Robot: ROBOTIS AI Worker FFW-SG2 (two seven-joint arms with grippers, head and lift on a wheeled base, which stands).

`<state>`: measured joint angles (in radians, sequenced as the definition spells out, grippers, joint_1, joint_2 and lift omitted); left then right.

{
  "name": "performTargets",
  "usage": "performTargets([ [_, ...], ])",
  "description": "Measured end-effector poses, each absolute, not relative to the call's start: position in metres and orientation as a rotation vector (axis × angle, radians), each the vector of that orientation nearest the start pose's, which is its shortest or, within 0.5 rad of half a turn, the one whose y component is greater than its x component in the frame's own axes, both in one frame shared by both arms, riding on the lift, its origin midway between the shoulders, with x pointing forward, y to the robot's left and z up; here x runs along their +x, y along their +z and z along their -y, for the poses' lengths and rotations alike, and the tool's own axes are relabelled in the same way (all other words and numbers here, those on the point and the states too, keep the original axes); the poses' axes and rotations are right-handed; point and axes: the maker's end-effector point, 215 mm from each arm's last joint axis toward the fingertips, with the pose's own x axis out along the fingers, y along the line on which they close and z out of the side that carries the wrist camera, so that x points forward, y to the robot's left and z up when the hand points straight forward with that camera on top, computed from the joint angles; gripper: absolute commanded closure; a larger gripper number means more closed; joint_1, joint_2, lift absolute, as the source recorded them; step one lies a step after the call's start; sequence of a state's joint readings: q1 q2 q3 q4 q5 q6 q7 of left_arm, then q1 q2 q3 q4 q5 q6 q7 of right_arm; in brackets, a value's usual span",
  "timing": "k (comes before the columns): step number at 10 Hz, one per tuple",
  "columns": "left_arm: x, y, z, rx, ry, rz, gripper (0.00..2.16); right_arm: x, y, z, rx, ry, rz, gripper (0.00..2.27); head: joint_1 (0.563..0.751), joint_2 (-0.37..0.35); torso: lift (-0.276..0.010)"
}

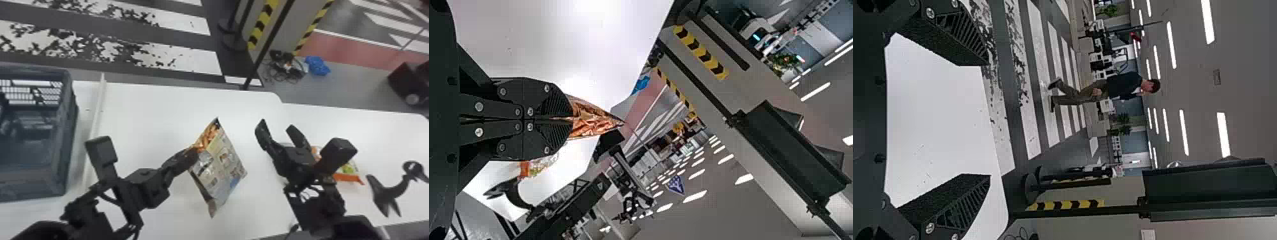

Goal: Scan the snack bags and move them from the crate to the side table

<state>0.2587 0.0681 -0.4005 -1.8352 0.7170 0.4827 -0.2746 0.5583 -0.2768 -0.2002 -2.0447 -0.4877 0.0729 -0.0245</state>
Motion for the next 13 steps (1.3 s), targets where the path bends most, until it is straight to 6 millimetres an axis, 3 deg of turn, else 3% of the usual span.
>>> performTargets([
  [2,0.378,-0.431,0.106,-0.788,-0.804,-0.57,2.01,0.433,-0.354,0.357,0.151,-0.067,-0.123,0.13,0.695,-0.35,-0.087],
  [5,0.382,-0.458,0.112,-0.781,-0.769,-0.583,2.0,0.432,-0.355,0.354,0.152,-0.063,-0.123,0.13,0.695,-0.35,-0.087],
  [6,0.383,-0.466,0.11,-0.776,-0.75,-0.587,1.88,0.432,-0.355,0.355,0.152,-0.064,-0.123,0.13,0.695,-0.35,-0.087],
  [7,0.388,-0.475,0.104,-0.769,-0.717,-0.584,1.36,0.431,-0.355,0.354,0.152,-0.064,-0.123,0.13,0.695,-0.35,-0.087],
  [8,0.392,-0.482,0.099,-0.746,-0.685,-0.58,0.0,0.432,-0.355,0.353,0.153,-0.062,-0.122,0.13,0.695,-0.35,-0.087],
  [13,0.402,-0.495,0.088,-0.57,-0.607,-0.561,0.04,0.431,-0.353,0.353,0.154,-0.06,-0.116,0.13,0.695,-0.35,-0.087],
])
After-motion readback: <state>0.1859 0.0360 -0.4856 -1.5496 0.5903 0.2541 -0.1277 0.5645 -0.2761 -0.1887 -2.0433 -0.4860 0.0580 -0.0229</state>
